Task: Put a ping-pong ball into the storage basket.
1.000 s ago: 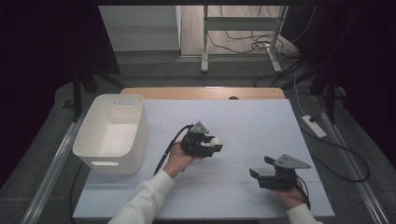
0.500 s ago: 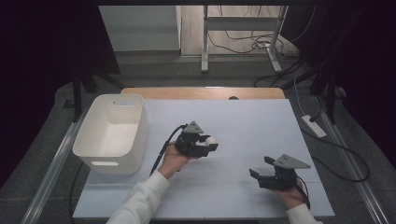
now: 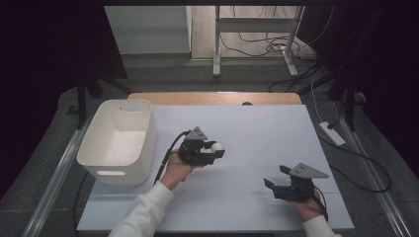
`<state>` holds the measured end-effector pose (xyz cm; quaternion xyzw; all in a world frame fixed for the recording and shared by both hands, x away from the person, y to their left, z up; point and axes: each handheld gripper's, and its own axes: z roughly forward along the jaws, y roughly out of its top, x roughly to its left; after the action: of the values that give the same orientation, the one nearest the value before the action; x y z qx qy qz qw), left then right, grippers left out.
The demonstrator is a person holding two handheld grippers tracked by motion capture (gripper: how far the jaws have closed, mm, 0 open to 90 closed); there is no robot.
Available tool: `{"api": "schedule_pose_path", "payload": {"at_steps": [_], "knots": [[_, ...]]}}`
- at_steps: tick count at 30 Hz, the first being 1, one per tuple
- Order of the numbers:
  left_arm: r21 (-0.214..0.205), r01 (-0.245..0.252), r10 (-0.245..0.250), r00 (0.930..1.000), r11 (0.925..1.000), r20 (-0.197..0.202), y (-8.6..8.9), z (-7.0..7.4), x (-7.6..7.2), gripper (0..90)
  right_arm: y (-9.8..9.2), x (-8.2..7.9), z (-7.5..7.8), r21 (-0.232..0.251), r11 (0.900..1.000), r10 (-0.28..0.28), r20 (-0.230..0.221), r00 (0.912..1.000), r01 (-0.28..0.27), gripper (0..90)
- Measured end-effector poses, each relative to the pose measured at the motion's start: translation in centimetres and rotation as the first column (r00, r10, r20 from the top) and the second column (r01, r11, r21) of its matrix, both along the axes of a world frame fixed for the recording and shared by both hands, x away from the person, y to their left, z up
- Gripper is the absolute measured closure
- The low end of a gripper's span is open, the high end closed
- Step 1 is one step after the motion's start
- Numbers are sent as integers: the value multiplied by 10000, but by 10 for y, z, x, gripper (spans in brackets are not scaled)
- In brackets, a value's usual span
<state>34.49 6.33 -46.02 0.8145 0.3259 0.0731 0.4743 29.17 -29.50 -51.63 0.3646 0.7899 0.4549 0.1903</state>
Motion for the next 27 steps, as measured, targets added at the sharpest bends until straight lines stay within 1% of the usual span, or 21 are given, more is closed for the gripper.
{"api": "schedule_pose_path", "payload": {"at_steps": [8, 11, 15, 18, 23, 27], "knots": [[-81, -96, 96, 9999, 9999, 89, 8, 4, -2, 504, 0, 0, 0, 3, 10000, -20, 1, 10000, 20, 174], [-366, -153, 155, 9999, 9992, 45, 12, 6, -3, 504, 0, 0, 0, 4, 10000, -22, -15, 10000, 22, 174], [-374, -355, 360, 9993, 9987, 123, 18, 9, -3, 503, 0, 0, 0, 1, 10000, -26, -11, 10000, 26, 173], [-383, -392, 398, 9991, 9985, 162, 20, 11, -3, 504, 0, 0, 0, 4, 10000, -31, -19, 10000, 31, 174], [-585, -557, 575, 9979, 9967, 296, 26, 16, -5, 503, 0, 0, 0, -2, 10000, -31, -15, 10000, 31, 174], [-525, -660, 684, 9966, 9964, 468, 30, 20, -6, 503, 0, 0, 0, -32, 10000, -35, -36, 10000, 35, 173]]}}
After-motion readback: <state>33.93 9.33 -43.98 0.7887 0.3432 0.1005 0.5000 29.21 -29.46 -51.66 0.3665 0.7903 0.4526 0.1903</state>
